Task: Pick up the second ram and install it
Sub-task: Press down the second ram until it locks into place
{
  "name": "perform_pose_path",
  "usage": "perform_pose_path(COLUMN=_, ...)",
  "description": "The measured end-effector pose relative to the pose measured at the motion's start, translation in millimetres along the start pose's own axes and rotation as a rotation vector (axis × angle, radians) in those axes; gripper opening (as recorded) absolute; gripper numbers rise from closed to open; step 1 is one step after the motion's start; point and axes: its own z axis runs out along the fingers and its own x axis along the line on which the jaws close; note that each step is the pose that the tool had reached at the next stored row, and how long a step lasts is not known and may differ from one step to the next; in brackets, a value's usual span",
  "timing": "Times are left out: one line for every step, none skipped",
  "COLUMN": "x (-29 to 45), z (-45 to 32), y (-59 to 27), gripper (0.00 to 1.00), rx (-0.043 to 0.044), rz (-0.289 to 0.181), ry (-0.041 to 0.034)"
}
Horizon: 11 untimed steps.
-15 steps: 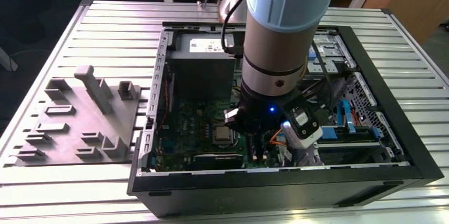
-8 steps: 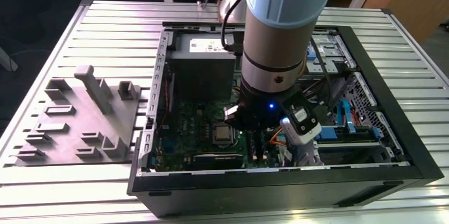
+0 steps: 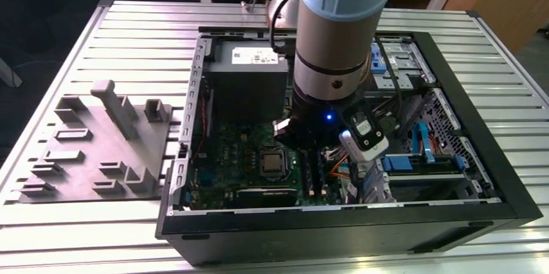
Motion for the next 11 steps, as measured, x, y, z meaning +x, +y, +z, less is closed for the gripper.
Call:
perform_pose_path(x=0.0, z=0.0, y=1.2, gripper=0.1, rx=-0.0001, rz=0.0, ry=-0.0001)
perform_pose_path(x=-0.1, z=0.0, y=1.8, gripper=0.1, rx=-0.0001, rz=0.0, ry=-0.0001)
perform_pose_path(x=-0.2, z=0.0, y=2.0, gripper=0.1, rx=0.0, rz=0.0, ry=0.0)
perform_pose_path(x=-0.2, z=-1.0, y=1.9, gripper=0.1, rx=0.0003, rz=0.0, ry=0.0001)
perform_pose_path(x=-0.3, z=-3.1, y=2.0, gripper=0.1, rx=0.0, rz=0.0, ry=-0.0001)
perform_pose_path(x=-0.4, z=-5.6, y=2.0, gripper=0.1, rx=0.0, rz=0.0, ry=0.0)
perform_pose_path(x=-0.5, z=-8.2, y=2.0, gripper=0.1, rx=0.0001, rz=0.0, ry=0.0001)
perform_pose_path(x=-0.6, z=-9.2, y=2.0, gripper=0.1, rx=-0.0001, rz=0.0, ry=0.0)
perform_pose_path(x=-0.6, z=-9.5, y=2.0, gripper=0.1, rx=0.0, rz=0.0, ry=0.0)
perform_pose_path(x=-0.6, z=-9.5, y=2.0, gripper=0.1, rx=-0.0001, rz=0.0, ry=-0.0001)
perform_pose_path(x=-0.6, z=-9.9, y=2.0, gripper=0.1, rx=-0.0001, rz=0.0, ry=-0.0001)
